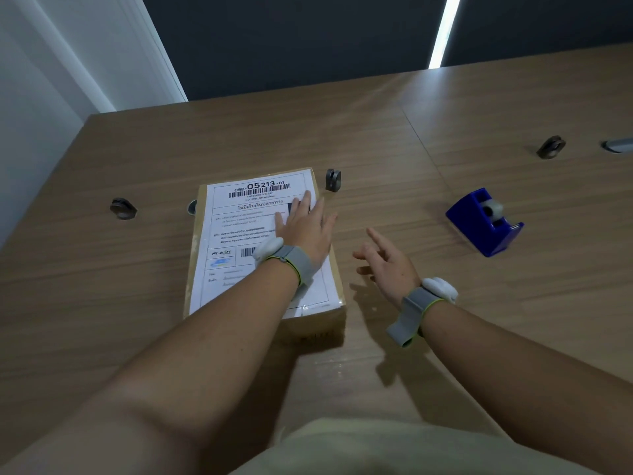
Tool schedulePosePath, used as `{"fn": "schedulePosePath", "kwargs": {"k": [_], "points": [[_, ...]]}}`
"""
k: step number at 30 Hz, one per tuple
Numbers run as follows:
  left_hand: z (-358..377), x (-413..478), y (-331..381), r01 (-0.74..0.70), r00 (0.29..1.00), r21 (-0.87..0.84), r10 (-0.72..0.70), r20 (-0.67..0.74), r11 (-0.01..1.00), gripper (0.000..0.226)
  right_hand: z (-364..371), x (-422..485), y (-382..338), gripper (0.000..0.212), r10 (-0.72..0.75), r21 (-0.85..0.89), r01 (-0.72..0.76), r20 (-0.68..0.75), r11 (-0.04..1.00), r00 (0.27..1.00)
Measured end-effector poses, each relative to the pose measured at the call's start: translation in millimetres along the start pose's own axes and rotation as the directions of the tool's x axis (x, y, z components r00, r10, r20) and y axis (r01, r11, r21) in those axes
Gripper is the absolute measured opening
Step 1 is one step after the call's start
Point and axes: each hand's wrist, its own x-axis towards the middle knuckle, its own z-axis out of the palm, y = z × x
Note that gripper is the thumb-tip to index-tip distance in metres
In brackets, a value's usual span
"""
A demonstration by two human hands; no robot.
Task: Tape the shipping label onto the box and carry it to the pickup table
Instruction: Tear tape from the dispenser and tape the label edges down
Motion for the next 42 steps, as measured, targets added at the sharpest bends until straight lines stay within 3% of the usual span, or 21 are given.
{"fn": "schedulePosePath", "kwargs": {"k": [7,14,20,24,29,35,42], "points": [[16.9,11.1,84.9,-0.089,0.99,0.051,0.082,0.115,0.995,0.069,-100.0,15.8,17.6,0.035,0.126,0.013,-0.125,-0.105,0.992,0.987],[59.6,20.3,193.9,-0.294,0.906,0.059,0.258,0.336,0.954,0.093,-212.4,47.9,28.1,0.017,0.144,-0.129,-0.172,-0.203,0.976,0.968],[98.9,35.7,260.6,-0.283,0.888,-0.101,0.3,0.349,0.954,0.116,-271.9,79.9,37.1,0.021,0.159,-0.195,-0.221,-0.291,0.956,0.943],[116.0,49.4,287.9,-0.215,0.92,-0.123,0.243,0.306,0.969,0.125,-291.6,103.3,39.6,0.028,0.192,-0.261,-0.258,-0.252,0.93,0.948],[130.2,74.7,300.1,-0.191,0.937,-0.075,0.205,0.281,0.979,0.134,-306.8,128.8,46.1,0.027,0.308,-0.333,-0.317,-0.082,0.888,0.948],[145.9,96.7,300.2,-0.18,0.916,-0.136,0.216,0.338,0.974,0.137,-311.1,149.6,60.3,0.019,0.409,-0.258,-0.389,0.029,0.884,0.912],[153.1,94.3,295.3,-0.16,0.936,-0.192,0.211,0.281,0.968,0.137,-306.1,158.0,64.6,0.019,0.459,-0.145,-0.443,0.106,0.885,0.882]]}}
